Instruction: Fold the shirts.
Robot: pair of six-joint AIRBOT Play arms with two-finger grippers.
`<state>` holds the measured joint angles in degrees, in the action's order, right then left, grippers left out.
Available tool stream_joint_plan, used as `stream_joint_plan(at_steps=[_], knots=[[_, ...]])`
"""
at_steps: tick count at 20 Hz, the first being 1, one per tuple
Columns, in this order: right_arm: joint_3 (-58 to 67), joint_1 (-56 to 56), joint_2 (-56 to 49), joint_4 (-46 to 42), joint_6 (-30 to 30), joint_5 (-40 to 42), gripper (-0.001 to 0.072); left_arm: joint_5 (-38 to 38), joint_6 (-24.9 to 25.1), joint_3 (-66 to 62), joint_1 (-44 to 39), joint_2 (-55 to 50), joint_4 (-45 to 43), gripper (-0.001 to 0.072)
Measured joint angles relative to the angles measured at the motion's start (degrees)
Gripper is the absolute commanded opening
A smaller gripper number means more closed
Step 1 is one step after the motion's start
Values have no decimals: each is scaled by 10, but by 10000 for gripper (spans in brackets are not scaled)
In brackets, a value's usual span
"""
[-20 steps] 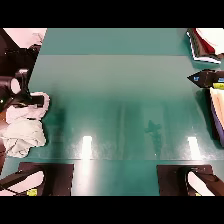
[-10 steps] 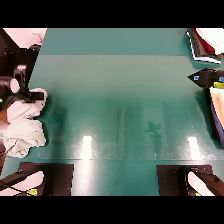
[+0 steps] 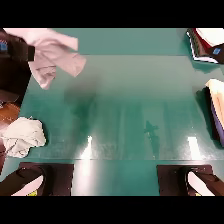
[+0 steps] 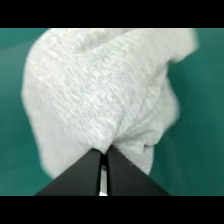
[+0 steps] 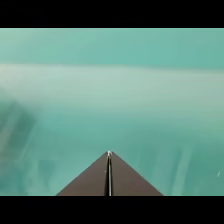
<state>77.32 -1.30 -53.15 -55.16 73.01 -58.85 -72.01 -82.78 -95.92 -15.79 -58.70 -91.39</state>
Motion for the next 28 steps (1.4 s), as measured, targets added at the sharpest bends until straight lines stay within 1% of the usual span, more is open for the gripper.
stream_joint_plan(at_steps=[3,5,8,10,11,12,13,14,16,19,23,26,28], knots=[[14,0,0,0,0,12,12,-22,22,-53,-80,0,43,22],[18,0,0,0,0,17,12,-32,29,-66,-122,-19,59,22],[20,0,0,-1,0,18,12,-48,34,-75,-170,-85,78,24],[21,0,0,-1,0,14,12,-47,35,-77,-188,-141,112,29],[21,0,0,-2,0,9,12,-42,36,-78,-195,-173,137,251],[21,0,0,-3,0,6,12,-33,36,-79,-199,-201,160,527],[22,0,0,-4,0,2,12,-26,37,-79,-201,-227,178,560],[22,0,0,-4,0,-2,12,-23,37,-79,-201,-244,189,535],[21,0,-1,-5,0,-6,12,-22,37,-80,-186,-266,203,535],[21,0,-4,-5,0,-10,13,-45,33,-76,-139,-271,217,534],[22,0,-14,-5,0,-14,12,-47,23,-1,-76,-261,224,535],[22,0,-25,-4,0,-24,12,1,16,105,-52,-258,228,536],[22,0,-33,-3,0,-33,12,57,10,177,-45,-261,229,545]])
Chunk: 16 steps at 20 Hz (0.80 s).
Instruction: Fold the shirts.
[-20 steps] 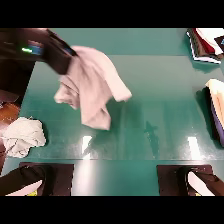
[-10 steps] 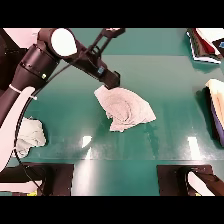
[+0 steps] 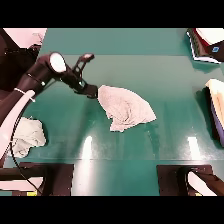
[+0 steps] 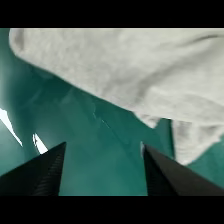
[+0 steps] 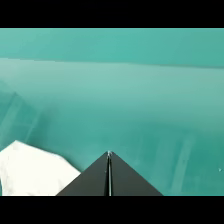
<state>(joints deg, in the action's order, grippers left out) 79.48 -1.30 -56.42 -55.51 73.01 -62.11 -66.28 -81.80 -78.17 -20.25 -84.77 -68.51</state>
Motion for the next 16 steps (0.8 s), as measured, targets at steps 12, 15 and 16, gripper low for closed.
stream_joint_plan(at_steps=[12,15,16], knots=[[0,0,-12,5,0,-53,12,218,-28,95,8,-78,110,543],[0,0,-12,5,0,-66,13,245,-28,89,8,-90,131,420],[0,0,-12,5,0,-74,12,251,-28,85,7,-93,132,169]])
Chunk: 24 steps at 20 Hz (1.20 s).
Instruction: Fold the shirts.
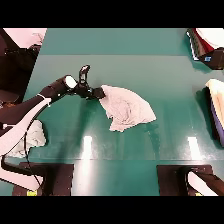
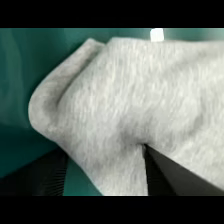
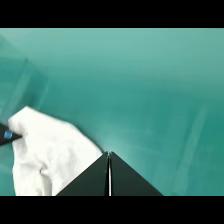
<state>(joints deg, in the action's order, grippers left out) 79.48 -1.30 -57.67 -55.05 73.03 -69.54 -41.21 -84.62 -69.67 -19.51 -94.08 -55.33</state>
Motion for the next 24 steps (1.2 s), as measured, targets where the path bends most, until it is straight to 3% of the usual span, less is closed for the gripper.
stream_joint_plan(at_steps=[1,6,7,8,9,16,22,23,24], knots=[[-1,0,0,0,0,-11,13,-1,0,-6,1,-3,-1,31],[-85,0,13,0,0,-70,15,-32,16,-60,0,5,7,22],[-119,0,19,0,0,-74,95,-44,20,-70,0,12,3,22],[-152,0,24,0,1,-74,344,-54,24,-77,0,19,0,22],[-186,0,28,0,1,-71,519,-61,30,-83,0,30,-1,22],[-365,0,-47,38,-13,-12,520,-141,52,-96,0,92,-11,22],[-365,37,-173,108,-51,40,519,-186,54,-97,-1,107,-13,22],[-354,50,-193,114,-53,44,487,-189,55,-97,-1,108,-13,21],[-342,62,-208,120,-56,46,391,-192,55,-97,-1,108,-13,21]])
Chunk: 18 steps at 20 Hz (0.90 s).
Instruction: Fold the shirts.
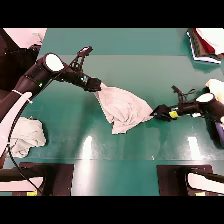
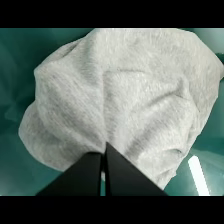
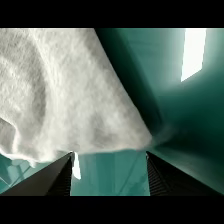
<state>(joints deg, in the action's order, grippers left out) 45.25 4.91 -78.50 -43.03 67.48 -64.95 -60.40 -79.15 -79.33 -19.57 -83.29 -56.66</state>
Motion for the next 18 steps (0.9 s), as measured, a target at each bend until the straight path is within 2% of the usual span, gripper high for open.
stream_joint_plan(at_steps=[1,3,8,12,18], knots=[[13,13,-16,4,-2,7,298,-3,0,0,0,1,0,21],[38,33,-39,6,-3,17,13,-9,0,0,0,3,-2,21],[109,43,-29,7,-4,21,11,-10,-12,-16,0,65,-68,22],[208,23,60,9,-5,14,10,-38,-24,-85,0,159,-123,22],[384,8,186,9,-5,-18,10,-128,-28,-241,0,264,-118,22]])
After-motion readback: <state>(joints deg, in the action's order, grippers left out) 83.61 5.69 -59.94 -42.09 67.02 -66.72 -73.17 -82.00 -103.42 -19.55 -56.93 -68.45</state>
